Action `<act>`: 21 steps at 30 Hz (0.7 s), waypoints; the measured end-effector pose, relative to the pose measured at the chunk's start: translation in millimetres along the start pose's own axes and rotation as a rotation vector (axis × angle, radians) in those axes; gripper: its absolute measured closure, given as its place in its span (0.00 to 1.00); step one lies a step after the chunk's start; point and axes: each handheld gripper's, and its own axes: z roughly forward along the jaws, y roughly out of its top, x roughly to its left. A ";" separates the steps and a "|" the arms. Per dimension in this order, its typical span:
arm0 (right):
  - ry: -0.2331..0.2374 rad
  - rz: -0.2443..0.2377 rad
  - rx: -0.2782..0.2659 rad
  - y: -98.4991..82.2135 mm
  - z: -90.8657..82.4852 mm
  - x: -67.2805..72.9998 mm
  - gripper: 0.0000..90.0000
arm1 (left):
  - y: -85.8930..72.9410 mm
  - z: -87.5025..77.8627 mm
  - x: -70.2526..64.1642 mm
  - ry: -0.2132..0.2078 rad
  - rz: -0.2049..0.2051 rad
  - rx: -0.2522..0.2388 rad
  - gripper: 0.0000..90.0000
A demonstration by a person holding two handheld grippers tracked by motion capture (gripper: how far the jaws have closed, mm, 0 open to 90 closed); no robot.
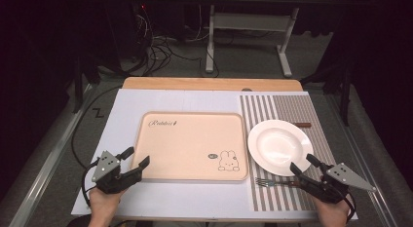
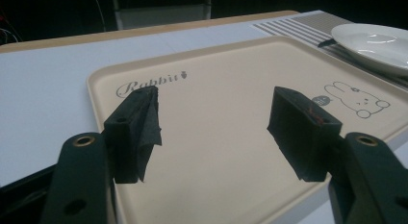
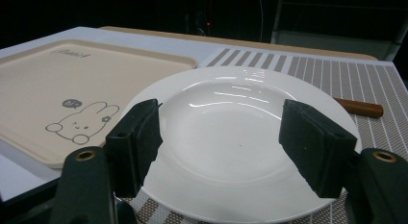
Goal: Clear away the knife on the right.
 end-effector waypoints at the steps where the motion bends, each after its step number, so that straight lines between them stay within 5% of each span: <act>1: 0.001 0.002 0.002 -0.1 0.3 -0.3 0.36 | 0.0 0.1 -0.6 -0.002 0.002 0.001 0.39; 21: 0.014 0.021 0.035 -0.7 4.8 -2.0 0.33 | 0.2 -2.4 -6.4 -0.012 0.023 -0.009 0.37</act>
